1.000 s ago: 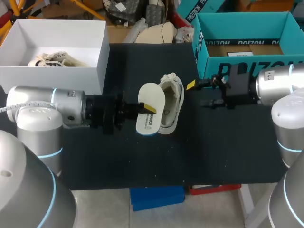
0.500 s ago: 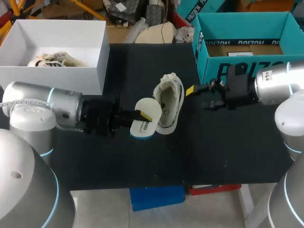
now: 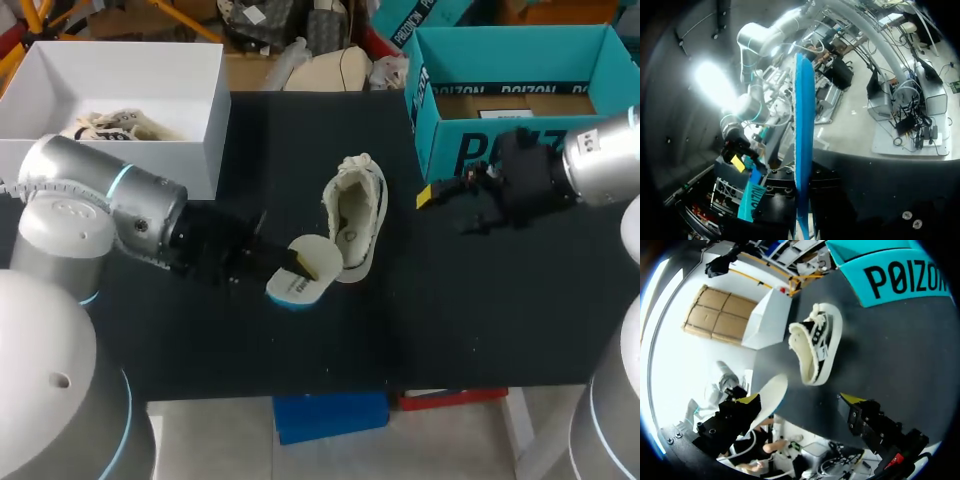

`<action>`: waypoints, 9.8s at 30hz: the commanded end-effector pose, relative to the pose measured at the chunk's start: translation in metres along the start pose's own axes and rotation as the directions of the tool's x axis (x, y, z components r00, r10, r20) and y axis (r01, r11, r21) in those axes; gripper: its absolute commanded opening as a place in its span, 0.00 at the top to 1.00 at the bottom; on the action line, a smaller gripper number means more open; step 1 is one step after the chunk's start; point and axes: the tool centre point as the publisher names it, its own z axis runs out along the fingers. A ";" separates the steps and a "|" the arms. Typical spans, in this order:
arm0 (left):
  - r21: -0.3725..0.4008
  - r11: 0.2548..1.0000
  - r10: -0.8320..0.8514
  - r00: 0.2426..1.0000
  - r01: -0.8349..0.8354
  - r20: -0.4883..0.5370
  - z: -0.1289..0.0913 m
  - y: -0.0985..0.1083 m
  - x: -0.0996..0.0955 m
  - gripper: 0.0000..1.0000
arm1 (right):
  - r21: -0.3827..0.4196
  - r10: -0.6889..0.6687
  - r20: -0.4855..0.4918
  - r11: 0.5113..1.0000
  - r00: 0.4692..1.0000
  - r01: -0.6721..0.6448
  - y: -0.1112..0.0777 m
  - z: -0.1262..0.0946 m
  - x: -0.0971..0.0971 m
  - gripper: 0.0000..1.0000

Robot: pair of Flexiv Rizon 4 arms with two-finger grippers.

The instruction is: Take the shoe out of the shoebox, open the shoe tongue, remove and reinsert the insole, then place the shoe into the shoebox

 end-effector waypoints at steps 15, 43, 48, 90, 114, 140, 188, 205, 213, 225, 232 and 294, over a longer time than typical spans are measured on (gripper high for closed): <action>0.048 0.993 0.115 0.933 -0.105 -0.342 0.010 0.038 0.003 1.00 | -0.019 0.002 0.009 1.000 1.000 -0.002 -0.012 -0.016 0.002 0.00; 0.055 0.994 0.108 0.898 -0.093 -0.426 0.036 0.125 -0.003 1.00 | -0.019 0.002 0.009 1.000 1.000 -0.002 -0.012 -0.016 0.002 0.00; 0.059 0.995 0.100 0.898 -0.083 -0.429 0.040 0.141 -0.002 1.00 | -0.019 0.002 0.009 1.000 1.000 -0.002 -0.012 -0.016 0.002 0.00; -0.023 0.998 0.046 0.919 -0.059 -0.392 0.019 0.112 -0.011 0.60 | -0.019 0.002 0.009 1.000 1.000 -0.002 -0.012 -0.016 0.002 0.00; -0.015 1.000 -0.013 0.928 0.008 -0.373 0.029 0.177 0.002 1.00 | -0.019 0.002 0.009 1.000 1.000 -0.002 -0.012 -0.016 0.002 0.00; -0.082 0.989 0.064 0.861 -0.121 -0.504 0.035 0.211 -0.015 1.00 | -0.019 0.002 0.009 1.000 1.000 -0.002 -0.012 -0.016 0.002 0.00; -0.260 0.871 0.075 0.635 -0.417 -0.769 0.011 0.177 -0.057 1.00 | -0.019 0.002 0.009 1.000 1.000 -0.002 -0.012 -0.016 0.002 0.00; -0.236 0.877 0.069 0.596 -0.418 -0.800 0.024 0.189 -0.020 1.00 | -0.019 0.002 0.009 1.000 1.000 -0.002 -0.012 -0.016 0.002 0.00; -0.202 0.896 0.054 0.548 -0.396 -0.835 0.028 0.198 0.010 1.00 | -0.019 0.002 0.009 1.000 1.000 -0.002 -0.012 -0.016 0.002 0.00; -0.172 0.915 0.047 0.519 -0.365 -0.853 0.037 0.209 0.032 1.00 | -0.019 0.002 0.009 1.000 1.000 -0.002 -0.012 -0.016 0.002 0.00; -0.159 0.917 0.073 0.545 -0.367 -0.835 0.045 0.209 0.026 1.00 | -0.019 0.002 0.009 1.000 1.000 -0.002 -0.012 -0.016 0.002 0.00; -0.639 0.769 -0.205 0.946 -0.005 -0.253 0.015 0.238 -0.067 1.00 | -0.019 0.002 0.009 1.000 1.000 -0.002 -0.012 -0.016 0.002 0.00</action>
